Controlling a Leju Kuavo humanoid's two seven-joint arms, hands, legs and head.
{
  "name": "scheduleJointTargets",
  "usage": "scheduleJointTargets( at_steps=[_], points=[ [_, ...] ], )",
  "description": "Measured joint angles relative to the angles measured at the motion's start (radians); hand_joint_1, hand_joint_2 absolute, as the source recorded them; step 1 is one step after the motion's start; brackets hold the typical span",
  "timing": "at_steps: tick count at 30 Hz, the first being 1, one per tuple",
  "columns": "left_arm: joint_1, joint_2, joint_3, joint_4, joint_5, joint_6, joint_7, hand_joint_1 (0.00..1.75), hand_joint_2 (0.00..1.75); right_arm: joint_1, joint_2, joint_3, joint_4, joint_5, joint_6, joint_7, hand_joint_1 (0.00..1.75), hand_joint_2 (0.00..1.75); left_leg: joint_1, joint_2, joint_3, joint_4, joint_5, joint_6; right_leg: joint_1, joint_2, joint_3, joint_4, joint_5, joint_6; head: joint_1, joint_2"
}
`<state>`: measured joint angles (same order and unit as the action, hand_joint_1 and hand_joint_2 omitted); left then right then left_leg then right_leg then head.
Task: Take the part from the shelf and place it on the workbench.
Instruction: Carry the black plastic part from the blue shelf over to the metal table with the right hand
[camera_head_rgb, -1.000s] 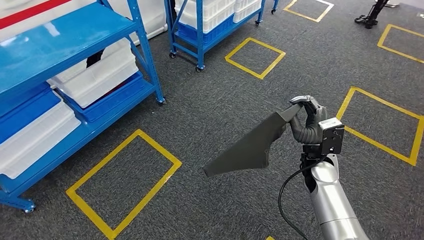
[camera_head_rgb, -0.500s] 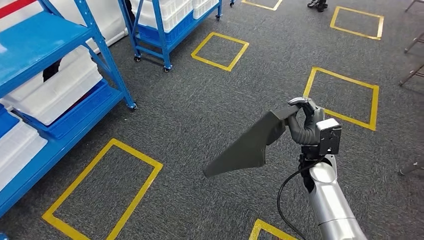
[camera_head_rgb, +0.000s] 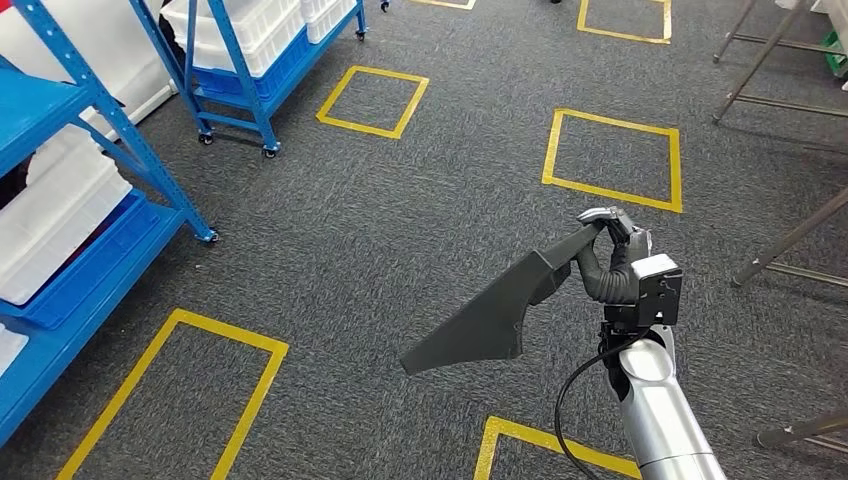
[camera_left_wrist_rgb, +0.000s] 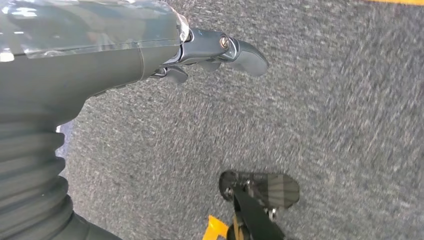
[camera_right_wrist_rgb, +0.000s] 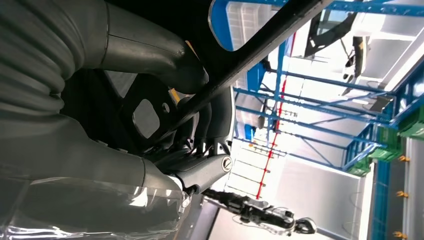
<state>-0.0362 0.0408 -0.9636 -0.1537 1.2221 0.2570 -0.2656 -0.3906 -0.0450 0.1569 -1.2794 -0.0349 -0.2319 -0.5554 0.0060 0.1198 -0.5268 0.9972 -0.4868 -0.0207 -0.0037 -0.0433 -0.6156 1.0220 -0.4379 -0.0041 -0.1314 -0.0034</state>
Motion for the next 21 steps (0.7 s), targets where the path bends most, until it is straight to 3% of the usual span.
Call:
scheduleJointTargets(
  at_steps=[2,4,5,6,7,8,9,10,12,13,15,16,18,20,21],
  points=[
    [0.0,0.0,-0.002,0.0,0.002,-0.002,0.003,0.0,1.75,-0.001,0.0,0.0,-0.002,0.003,0.004,0.0,1.75,1.75,0.006,-0.026,-0.009,0.029,-0.025,-0.009,-0.001,0.022,0.003,-0.007,0.004,-0.016,0.0,0.0],
    [0.003,0.0,-0.004,0.0,0.002,-0.003,0.004,0.0,1.75,-0.005,0.0,0.0,-0.004,0.004,0.008,0.0,1.75,1.75,0.009,-0.085,-0.062,0.143,-0.085,-0.01,0.0,0.041,0.006,-0.01,0.005,-0.029,0.0,0.0],
    [0.005,0.0,-0.004,0.0,0.003,-0.003,0.004,0.0,1.75,-0.005,0.001,0.0,-0.004,0.004,0.009,0.001,1.75,1.75,0.008,-0.103,-0.099,0.218,-0.116,-0.009,0.004,0.052,0.006,-0.009,0.005,-0.033,0.0,0.0],
    [0.008,0.0,-0.005,0.0,0.003,-0.003,0.004,0.0,1.75,-0.005,0.002,0.0,-0.003,0.004,0.009,0.001,1.75,1.75,0.007,-0.111,-0.133,0.281,-0.135,-0.007,0.007,0.065,0.006,-0.008,0.005,-0.036,0.0,0.0],
    [0.011,0.0,-0.005,0.0,0.003,-0.004,0.004,0.0,1.75,-0.004,0.002,0.0,-0.002,0.004,0.01,0.001,1.75,1.75,0.006,-0.114,-0.152,0.31,-0.133,-0.005,0.011,0.079,0.006,-0.006,0.004,-0.037,0.0,0.0],
    [0.014,0.0,-0.006,0.0,0.003,-0.005,0.004,0.0,1.75,-0.003,0.002,0.0,-0.001,0.004,0.01,0.002,1.75,1.75,0.005,-0.116,-0.155,0.304,-0.113,-0.001,0.014,0.094,0.006,-0.003,0.004,-0.038,0.0,0.0],
    [0.015,0.0,-0.006,0.0,0.003,-0.008,0.004,0.0,1.75,-0.003,0.002,0.0,-0.001,0.004,0.01,0.002,1.75,1.75,0.004,-0.122,-0.139,0.257,-0.076,0.005,0.016,0.108,0.006,0.0,0.003,-0.039,0.0,0.0],
    [0.015,0.0,-0.006,0.0,0.002,-0.011,0.004,0.0,1.75,-0.003,0.002,0.0,-0.001,0.004,0.01,0.002,1.75,1.75,0.003,-0.141,-0.112,0.184,-0.034,0.011,0.016,0.122,0.006,0.003,0.002,-0.039,0.0,0.0],
    [0.015,0.002,-0.007,0.0,0.001,-0.017,0.005,0.0,1.75,-0.006,0.002,0.0,0.0,0.004,0.011,0.003,1.75,1.75,0.003,-0.184,-0.064,0.063,0.016,0.02,0.016,0.147,0.0,0.009,0.003,-0.035,0.0,0.0],
    [0.015,0.003,-0.007,0.0,0.0,-0.02,0.005,0.0,1.75,-0.007,0.002,0.0,0.002,0.004,0.011,0.003,1.75,1.75,0.002,-0.197,-0.053,0.035,0.022,0.022,0.014,0.159,-0.005,0.01,0.004,-0.03,0.0,0.0],
    [0.015,0.004,-0.009,0.0,-0.001,-0.026,0.006,0.0,1.75,-0.009,0.0,0.001,0.006,0.004,0.01,0.003,1.75,1.75,0.001,-0.182,-0.048,0.024,0.024,0.024,0.009,0.182,-0.013,0.01,0.01,-0.018,0.0,0.0],
    [0.014,0.004,-0.01,0.0,-0.002,-0.029,0.007,0.0,1.75,-0.009,-0.001,0.001,0.007,0.004,0.009,0.002,1.75,1.75,0.002,-0.168,-0.044,0.017,0.029,0.029,0.009,0.178,-0.016,0.012,0.009,-0.013,0.0,0.0],
    [0.013,0.004,-0.012,0.0,-0.005,-0.035,0.008,0.0,1.75,-0.017,-0.008,0.001,0.011,0.005,0.005,0.001,1.75,1.75,0.006,-0.142,-0.037,0.0,0.038,0.038,0.011,0.128,-0.038,0.054,-0.02,-0.004,0.0,0.0],
    [0.015,0.005,-0.014,0.0,-0.008,-0.038,0.011,0.0,1.75,-0.029,-0.012,0.002,0.017,0.005,-0.001,0.0,1.75,1.75,0.005,-0.117,-0.036,-0.006,0.04,0.042,0.004,0.07,-0.092,0.165,-0.08,0.006,0.0,0.0],
    [0.016,0.005,-0.015,0.0,-0.008,-0.04,0.012,0.0,1.75,-0.033,-0.014,0.002,0.021,0.006,-0.004,0.0,1.75,1.75,0.006,-0.104,-0.036,-0.006,0.04,0.041,-0.002,0.059,-0.121,0.224,-0.102,0.012,0.0,0.0]
  ],
)
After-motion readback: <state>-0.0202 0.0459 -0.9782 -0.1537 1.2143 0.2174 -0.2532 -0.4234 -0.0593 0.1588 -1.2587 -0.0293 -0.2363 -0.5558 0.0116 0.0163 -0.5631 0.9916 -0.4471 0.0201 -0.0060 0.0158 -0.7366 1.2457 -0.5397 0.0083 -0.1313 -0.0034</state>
